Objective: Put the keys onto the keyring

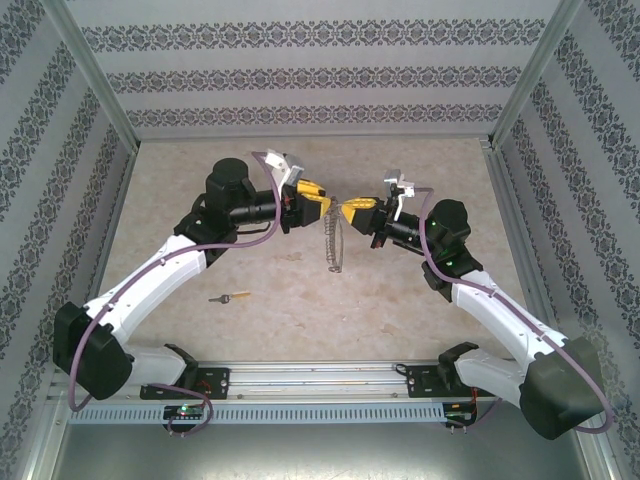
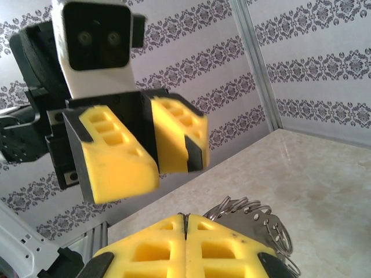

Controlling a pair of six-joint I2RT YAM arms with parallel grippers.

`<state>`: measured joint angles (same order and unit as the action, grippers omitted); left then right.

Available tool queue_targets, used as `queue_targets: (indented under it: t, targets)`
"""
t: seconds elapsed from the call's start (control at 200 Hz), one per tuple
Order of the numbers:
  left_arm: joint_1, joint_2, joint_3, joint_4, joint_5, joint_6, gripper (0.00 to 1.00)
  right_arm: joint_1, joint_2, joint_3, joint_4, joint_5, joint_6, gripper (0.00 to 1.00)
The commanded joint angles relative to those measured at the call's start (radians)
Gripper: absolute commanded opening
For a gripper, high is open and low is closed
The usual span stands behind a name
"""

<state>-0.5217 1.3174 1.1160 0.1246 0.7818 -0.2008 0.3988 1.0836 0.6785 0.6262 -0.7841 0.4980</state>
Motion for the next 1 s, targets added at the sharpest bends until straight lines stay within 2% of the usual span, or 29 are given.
queue_targets:
  t: [0.0,0.47,0.704,0.994]
  targets:
    - [0.01,0.01,-0.029,0.141,0.064,-0.143,0.35,-0.003,-0.013,0.018,0.075,0.025,0.008,0.0]
    - [0.011,0.095,-0.109,0.507,0.18,-0.476,0.36,-0.004,-0.005,0.02,0.08,0.048,0.008,0.0]
    - [0.011,0.104,-0.124,0.573,0.189,-0.522,0.3,-0.01,-0.002,0.011,0.082,0.059,0.005,0.0]
    - [0.009,0.105,-0.155,0.617,0.2,-0.562,0.29,-0.02,0.011,0.006,0.092,0.069,0.01,0.0]
